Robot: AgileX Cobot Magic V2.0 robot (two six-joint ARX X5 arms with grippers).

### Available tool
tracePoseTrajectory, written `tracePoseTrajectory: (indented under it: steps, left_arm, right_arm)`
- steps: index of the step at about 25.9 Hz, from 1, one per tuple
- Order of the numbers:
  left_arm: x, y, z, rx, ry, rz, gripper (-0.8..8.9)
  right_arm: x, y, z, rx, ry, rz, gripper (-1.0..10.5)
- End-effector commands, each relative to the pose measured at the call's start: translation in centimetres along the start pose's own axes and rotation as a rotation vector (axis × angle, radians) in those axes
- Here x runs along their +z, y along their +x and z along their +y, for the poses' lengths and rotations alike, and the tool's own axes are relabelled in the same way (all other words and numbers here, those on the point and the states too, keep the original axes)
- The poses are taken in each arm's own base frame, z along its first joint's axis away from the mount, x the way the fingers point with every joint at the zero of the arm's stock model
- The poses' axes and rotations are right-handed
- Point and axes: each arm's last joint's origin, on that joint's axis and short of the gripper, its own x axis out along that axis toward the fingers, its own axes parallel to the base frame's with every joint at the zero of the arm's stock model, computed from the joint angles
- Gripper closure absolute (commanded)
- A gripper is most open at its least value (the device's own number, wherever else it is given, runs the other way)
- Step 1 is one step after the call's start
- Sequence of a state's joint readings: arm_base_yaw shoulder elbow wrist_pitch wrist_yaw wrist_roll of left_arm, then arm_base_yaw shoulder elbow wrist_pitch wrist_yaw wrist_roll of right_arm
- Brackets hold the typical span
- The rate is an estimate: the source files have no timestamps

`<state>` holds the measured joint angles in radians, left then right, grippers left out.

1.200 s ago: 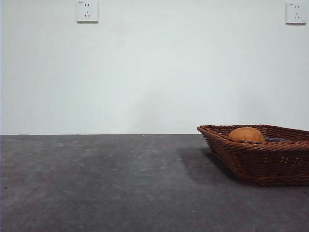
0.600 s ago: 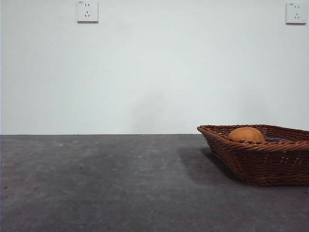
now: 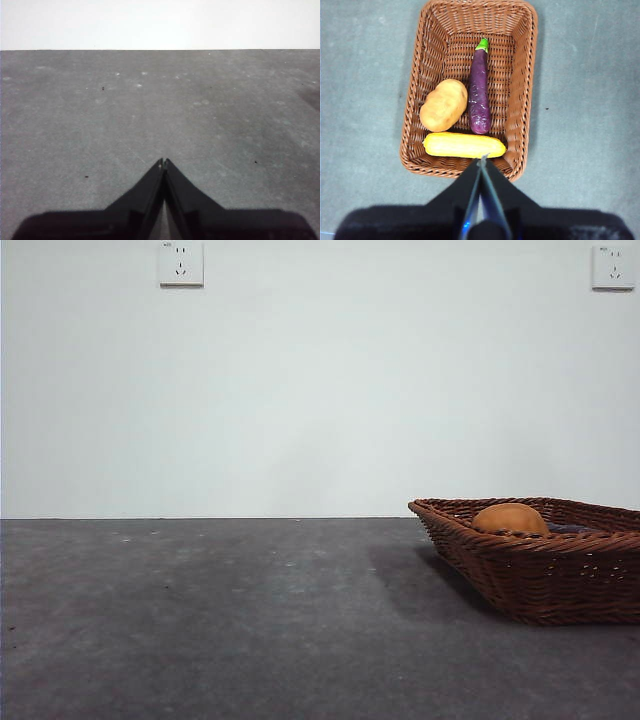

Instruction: Help me put the vegetables on the table into the basket

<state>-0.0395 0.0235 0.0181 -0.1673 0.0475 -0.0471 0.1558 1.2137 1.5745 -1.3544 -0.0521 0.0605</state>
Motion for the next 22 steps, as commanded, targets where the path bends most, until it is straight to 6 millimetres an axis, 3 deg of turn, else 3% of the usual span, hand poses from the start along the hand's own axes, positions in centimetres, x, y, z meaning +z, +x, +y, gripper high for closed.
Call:
tracePoseTrajectory:
  steps: [1, 3, 6, 11, 14, 16, 22]
  left_arm:
    - [-0.3, 0.1, 0.0, -0.001, -0.01, 0.007, 8.17]
    - [-0.3, 0.1, 0.0, -0.001, -0.01, 0.007, 8.17]
    - [-0.3, 0.1, 0.0, -0.001, -0.01, 0.011, 8.17]
    - [-0.5, 0.2, 0.1, 0.0, -0.011, 0.031, 8.17]
    - [-0.5, 0.3, 0.1, 0.0, -0.012, 0.04, 8.17]
    - [-0.6, 0.3, 0.1, 0.001, -0.012, 0.045, 8.17]
    - [-0.6, 0.3, 0.1, 0.001, -0.012, 0.048, 8.17]
  right_arm:
    - [-0.2, 0.2, 0.0, 0.003, 0.006, 0.029, 9.5]
    - [-0.3, -0.2, -0.2, -0.048, 0.006, 0.0, 9.5]
    - [-1.6, -3.0, -0.4, -0.16, -0.009, -0.128, 9.5]
    - [-4.5, -9.8, -0.3, -0.15, 0.043, -0.61, 9.5]
    - [-7.0, -11.3, -0.7, -0.187, 0.081, -0.835, 9.5]
    - [-8.9, -10.2, -0.9, -0.197, 0.095, -0.911, 9.5]
    - [-13.0, -2.0, -2.1, -0.288, 0.145, -0.938, 9.5]
